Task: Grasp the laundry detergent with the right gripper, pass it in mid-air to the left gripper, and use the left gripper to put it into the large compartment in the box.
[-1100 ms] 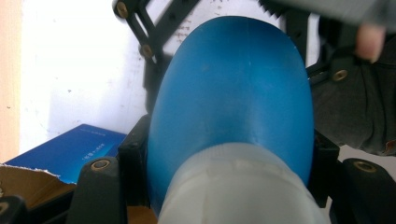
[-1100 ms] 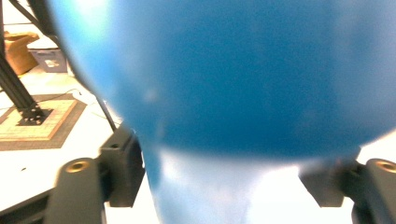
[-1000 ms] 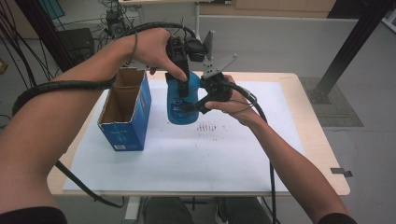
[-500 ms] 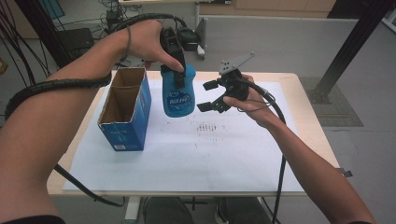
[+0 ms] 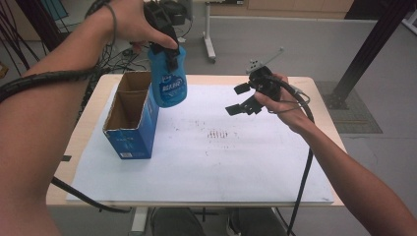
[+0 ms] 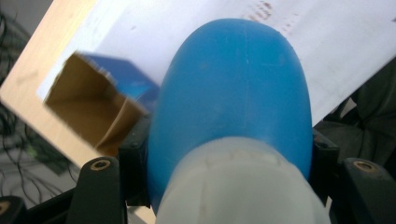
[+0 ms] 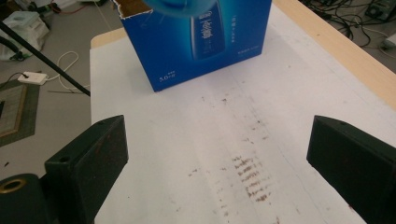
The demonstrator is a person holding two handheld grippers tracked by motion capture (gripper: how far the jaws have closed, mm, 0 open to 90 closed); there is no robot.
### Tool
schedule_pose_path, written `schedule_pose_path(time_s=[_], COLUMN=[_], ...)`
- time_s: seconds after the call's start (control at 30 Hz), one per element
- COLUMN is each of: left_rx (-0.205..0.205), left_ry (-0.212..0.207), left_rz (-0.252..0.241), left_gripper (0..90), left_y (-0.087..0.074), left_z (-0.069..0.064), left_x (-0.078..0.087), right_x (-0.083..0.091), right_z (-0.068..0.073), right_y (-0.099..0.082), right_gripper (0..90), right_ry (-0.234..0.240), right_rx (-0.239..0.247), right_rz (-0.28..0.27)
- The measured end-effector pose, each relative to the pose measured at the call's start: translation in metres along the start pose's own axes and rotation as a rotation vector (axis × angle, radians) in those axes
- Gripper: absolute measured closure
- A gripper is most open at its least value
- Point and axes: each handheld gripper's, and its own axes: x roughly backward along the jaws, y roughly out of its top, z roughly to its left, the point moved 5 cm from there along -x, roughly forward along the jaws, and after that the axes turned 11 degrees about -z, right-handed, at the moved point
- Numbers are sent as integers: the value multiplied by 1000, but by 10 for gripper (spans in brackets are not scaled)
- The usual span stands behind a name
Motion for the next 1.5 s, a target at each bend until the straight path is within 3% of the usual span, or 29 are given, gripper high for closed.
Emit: schedule_pose_path(time_s=[0.07,0.37,0.5,0.67,1.07,1.5], left_rx=[65,284,362,494,711,866], left_ry=[23,88,113,131,210,246], left_rz=[-12,-16,-26,-36,-39,-37], left_gripper=[372,372,373,373,373,373], left_y=[-3,-20,-26,-33,-51,-70], left_z=[9,42,52,60,79,90], left_x=[5,24,30,31,25,8], right_x=[5,26,34,41,56,69], right_z=[-2,-11,-14,-16,-14,-14], right_y=[-1,-6,-6,-6,-6,-10], right_gripper=[48,48,48,48,49,49], right_ry=[-9,-62,-80,-103,-140,-165], right_rx=[-7,-10,-3,6,50,61], right_rz=[4,29,32,46,75,68])
